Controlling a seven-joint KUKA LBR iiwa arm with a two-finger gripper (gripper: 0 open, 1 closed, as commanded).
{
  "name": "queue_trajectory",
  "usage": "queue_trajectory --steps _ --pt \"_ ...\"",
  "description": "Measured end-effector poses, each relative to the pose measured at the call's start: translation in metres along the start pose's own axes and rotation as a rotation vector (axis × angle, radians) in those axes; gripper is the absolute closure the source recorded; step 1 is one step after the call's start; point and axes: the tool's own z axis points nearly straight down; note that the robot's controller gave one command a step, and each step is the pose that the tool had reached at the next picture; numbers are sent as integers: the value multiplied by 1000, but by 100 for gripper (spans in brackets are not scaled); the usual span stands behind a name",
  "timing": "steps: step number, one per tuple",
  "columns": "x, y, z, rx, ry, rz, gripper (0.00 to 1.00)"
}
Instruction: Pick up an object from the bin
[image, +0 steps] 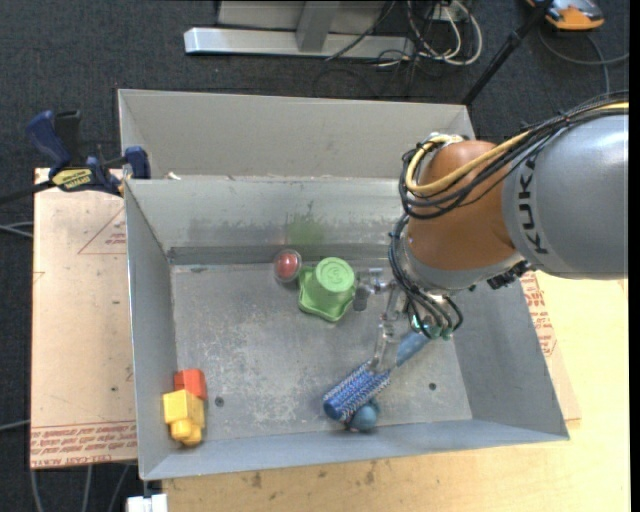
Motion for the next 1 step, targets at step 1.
queue_trajectory --steps 1 --pt "49 -3 80 0 -3 -349 0"
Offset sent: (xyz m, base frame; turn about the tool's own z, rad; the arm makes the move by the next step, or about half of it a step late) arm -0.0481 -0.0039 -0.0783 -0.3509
